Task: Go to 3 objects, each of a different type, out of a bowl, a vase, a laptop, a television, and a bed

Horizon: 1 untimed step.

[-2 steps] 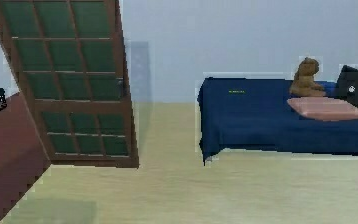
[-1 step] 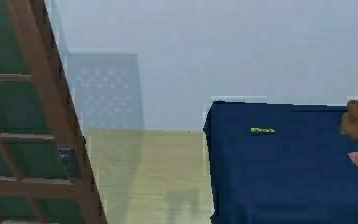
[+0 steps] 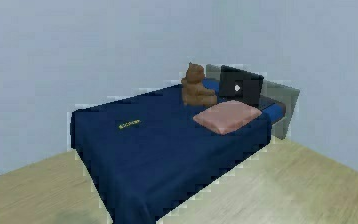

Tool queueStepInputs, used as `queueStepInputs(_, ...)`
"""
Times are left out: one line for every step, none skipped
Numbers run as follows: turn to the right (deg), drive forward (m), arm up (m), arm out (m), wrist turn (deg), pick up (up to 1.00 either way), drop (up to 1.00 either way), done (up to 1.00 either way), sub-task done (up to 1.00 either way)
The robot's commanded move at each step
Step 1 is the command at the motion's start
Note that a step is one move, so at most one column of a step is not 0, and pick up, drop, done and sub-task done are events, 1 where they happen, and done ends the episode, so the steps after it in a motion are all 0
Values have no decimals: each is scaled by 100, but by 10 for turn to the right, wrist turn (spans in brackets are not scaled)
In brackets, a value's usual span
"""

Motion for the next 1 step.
queueStepInputs(0,0,0,0,0,0,0,100,0)
